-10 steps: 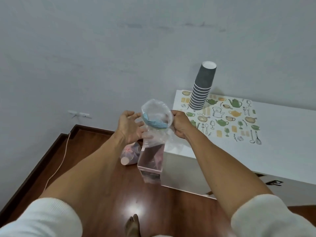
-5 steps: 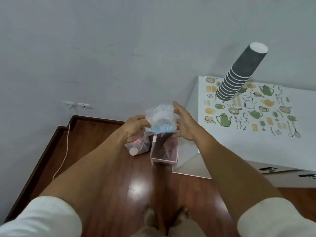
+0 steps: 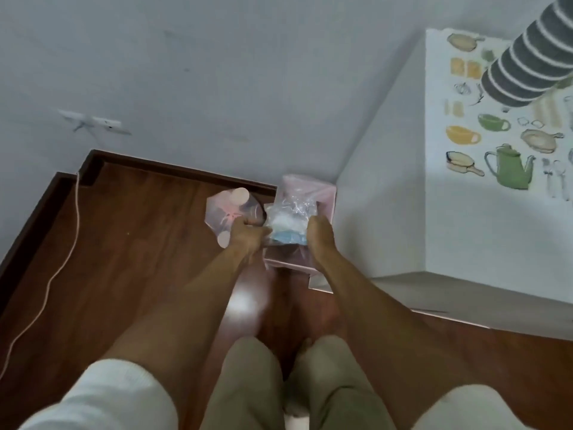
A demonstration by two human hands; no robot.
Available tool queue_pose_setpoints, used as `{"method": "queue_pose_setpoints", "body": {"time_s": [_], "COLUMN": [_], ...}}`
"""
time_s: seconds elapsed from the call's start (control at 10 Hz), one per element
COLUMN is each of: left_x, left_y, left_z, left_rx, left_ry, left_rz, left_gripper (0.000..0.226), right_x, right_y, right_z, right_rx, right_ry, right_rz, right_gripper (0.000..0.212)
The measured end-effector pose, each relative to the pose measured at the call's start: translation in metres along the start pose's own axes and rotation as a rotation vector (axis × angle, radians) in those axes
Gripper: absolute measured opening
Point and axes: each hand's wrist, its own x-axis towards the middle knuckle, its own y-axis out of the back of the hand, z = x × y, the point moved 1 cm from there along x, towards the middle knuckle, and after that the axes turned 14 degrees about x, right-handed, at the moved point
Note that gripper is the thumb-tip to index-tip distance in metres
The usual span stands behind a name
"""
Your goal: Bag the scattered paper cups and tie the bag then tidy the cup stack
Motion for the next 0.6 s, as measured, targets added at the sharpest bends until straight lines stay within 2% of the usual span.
{"method": "queue_pose_setpoints", "body": {"time_s": [0.1,0.2,0.3,0.4,0.5,0.6], "left_x": [0.051,0.079,0.098,0.112,0.102,0.085], "left_y": [-0.033,-0.061,-0.08,-0.091,-0.084,-0.067], "left_z": [-0.051,-0.08,-0.095,-0.104,-0.096,-0.071], "left_rx": [0.119,0.17,0.175,0.263,0.285,0.313], "left_ry": [-0.013,-0.009,-0.013,-0.092,-0.137,-0.15], "left_rz": [0.078,0.078,0.019,-0.028,-0.017,0.006], "left_gripper": [0.024,0.014,0.006,0.021,0.034,0.037], "right_x": [0.008,0.025,0.051,0.066,0.062,0.04], "right_y": [0.003,0.011,0.016,0.014,0.012,0.005], "right_z": [0.03,0.051,0.072,0.084,0.084,0.067], "right_rx": [-0.127,-0.214,-0.302,-0.377,-0.518,-0.542], "right_ry": [0.071,0.156,0.182,0.26,0.232,0.168], "right_rz": [0.118,0.276,0.286,0.145,0.063,0.071], "right_gripper": [0.04,0.034,0.029,0.038,0.036,0.034]}}
